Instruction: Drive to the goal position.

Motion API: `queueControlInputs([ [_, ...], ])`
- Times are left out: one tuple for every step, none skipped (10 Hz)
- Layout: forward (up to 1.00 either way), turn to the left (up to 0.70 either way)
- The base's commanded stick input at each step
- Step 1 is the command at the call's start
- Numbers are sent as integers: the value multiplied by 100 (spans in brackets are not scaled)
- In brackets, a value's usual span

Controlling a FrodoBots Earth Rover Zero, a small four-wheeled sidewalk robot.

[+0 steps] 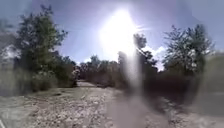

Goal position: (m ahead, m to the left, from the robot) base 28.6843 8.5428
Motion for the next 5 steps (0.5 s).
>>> queueControlInputs([
  [70,14],
  [70,14],
  [70,14],
  [70,3],
  [70,0],
])
